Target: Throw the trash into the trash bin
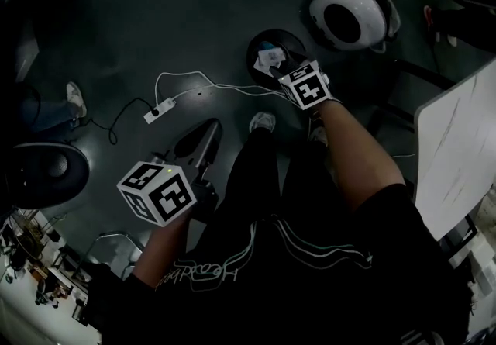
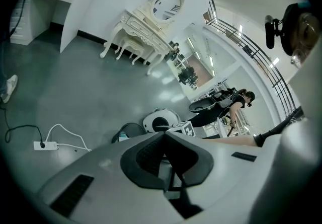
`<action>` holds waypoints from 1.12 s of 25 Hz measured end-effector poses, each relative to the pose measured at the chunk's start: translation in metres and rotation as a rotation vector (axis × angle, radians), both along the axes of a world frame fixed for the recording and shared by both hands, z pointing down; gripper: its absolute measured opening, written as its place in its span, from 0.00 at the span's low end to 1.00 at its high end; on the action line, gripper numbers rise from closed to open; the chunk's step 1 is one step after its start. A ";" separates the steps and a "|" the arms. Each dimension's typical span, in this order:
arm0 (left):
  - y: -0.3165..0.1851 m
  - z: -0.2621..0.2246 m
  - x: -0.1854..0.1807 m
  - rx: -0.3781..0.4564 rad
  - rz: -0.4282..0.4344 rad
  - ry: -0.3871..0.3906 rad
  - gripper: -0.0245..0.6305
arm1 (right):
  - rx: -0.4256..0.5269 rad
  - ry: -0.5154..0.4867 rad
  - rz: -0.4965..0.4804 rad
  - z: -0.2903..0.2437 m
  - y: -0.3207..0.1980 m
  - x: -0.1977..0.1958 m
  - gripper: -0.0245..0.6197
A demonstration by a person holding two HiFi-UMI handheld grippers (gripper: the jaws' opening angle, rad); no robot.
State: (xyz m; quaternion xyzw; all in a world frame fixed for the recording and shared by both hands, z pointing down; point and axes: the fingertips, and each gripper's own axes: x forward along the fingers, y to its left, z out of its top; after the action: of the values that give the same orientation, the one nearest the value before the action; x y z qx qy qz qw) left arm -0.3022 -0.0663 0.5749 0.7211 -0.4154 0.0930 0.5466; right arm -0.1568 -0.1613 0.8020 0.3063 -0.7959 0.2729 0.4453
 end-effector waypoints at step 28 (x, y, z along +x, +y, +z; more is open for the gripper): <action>0.067 -0.192 0.118 0.477 0.223 0.048 0.04 | 0.319 -0.851 0.090 -0.459 0.139 0.061 0.11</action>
State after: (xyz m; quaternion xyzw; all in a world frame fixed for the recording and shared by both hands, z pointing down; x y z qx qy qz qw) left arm -0.1842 0.0010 0.3827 0.8727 -0.3307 0.0351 0.3574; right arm -0.0962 -0.0228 0.3431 0.2662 -0.9260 0.2675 0.0136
